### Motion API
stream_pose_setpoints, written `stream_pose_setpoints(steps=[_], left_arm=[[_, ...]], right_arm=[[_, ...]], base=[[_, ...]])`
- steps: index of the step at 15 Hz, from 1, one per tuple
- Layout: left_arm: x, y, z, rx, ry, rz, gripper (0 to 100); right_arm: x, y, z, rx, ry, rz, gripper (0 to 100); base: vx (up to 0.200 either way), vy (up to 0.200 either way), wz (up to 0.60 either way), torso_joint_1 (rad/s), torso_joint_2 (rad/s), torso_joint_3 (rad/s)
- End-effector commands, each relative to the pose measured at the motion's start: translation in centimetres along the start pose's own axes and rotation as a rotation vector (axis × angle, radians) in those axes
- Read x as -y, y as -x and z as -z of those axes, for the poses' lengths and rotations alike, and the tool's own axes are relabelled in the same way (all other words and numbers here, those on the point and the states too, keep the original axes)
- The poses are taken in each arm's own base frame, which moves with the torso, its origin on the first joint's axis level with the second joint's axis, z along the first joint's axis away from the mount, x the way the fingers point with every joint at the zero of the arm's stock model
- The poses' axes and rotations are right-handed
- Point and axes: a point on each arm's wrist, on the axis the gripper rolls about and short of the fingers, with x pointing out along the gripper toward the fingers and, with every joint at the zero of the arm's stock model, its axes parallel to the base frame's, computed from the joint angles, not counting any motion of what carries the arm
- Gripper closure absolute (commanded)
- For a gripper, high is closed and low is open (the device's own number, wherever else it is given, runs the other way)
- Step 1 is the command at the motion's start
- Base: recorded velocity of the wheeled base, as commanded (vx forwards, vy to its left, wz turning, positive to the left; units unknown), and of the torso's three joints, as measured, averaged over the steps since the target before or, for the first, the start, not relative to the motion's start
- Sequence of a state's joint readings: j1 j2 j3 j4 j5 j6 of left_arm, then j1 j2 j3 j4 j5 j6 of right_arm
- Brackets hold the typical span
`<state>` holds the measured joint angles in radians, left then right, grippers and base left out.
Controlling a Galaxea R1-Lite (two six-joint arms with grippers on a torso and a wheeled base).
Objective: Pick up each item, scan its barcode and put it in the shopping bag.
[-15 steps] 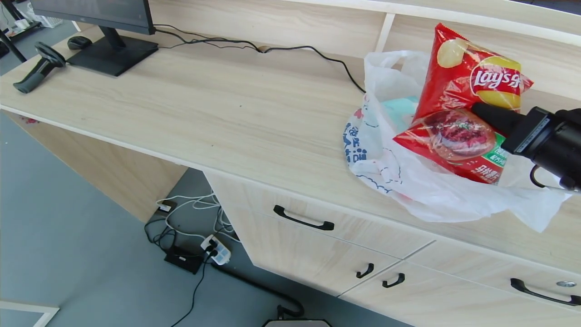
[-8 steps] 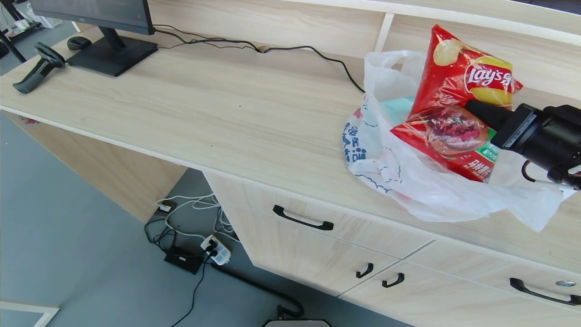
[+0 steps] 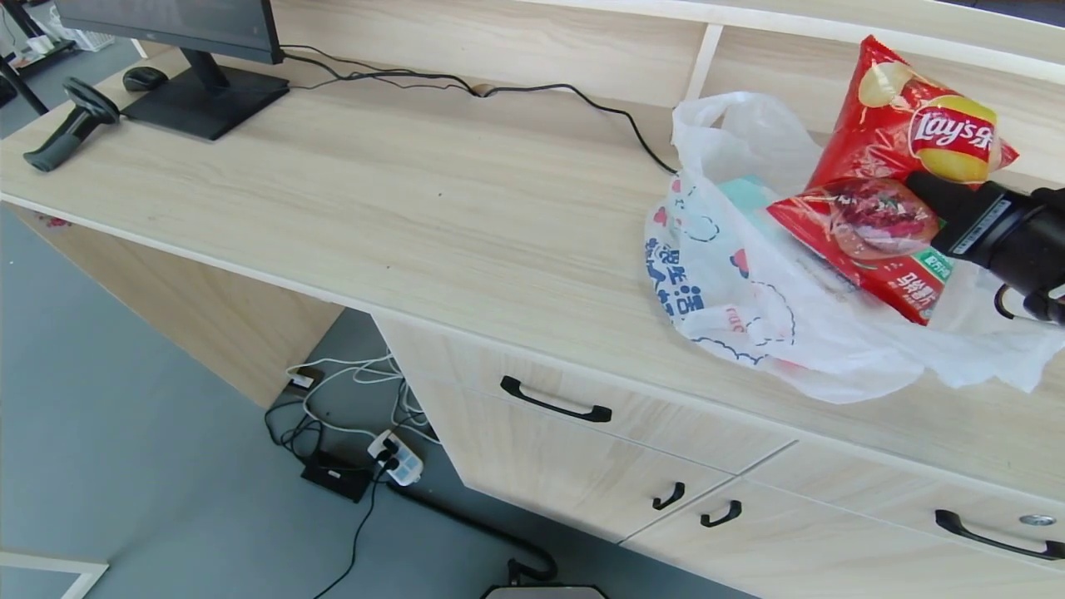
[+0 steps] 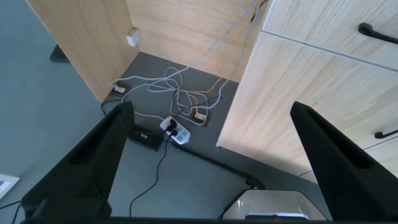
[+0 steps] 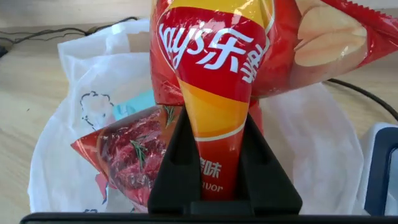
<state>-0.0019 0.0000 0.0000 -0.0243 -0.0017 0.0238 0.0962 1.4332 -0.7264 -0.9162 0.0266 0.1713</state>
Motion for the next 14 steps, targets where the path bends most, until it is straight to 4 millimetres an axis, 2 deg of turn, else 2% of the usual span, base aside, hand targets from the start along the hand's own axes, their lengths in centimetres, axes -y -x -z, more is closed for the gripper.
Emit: stream_pose_setpoints(steps=[1, 4, 14], left_arm=[[0.0, 0.0, 0.0, 0.000, 0.001, -0.001, 0], [0.0, 0.0, 0.0, -0.001, 0.001, -0.001, 0], [0.0, 0.0, 0.0, 0.002, 0.001, -0.001, 0]], right_arm=[[-0.3, 0.5, 0.9, -0.034, 0.073, -0.029, 100], [-2.4, 1.0, 2.2, -0.081, 0.109, -0.138, 100], [-3.0, 0.8, 2.5, -0.088, 0.127, -0.158, 100]], base=[[0.000, 0.000, 0.00, 0.000, 0.00, 0.000], [0.000, 0.000, 0.00, 0.000, 0.00, 0.000], [0.000, 0.000, 0.00, 0.000, 0.00, 0.000]])
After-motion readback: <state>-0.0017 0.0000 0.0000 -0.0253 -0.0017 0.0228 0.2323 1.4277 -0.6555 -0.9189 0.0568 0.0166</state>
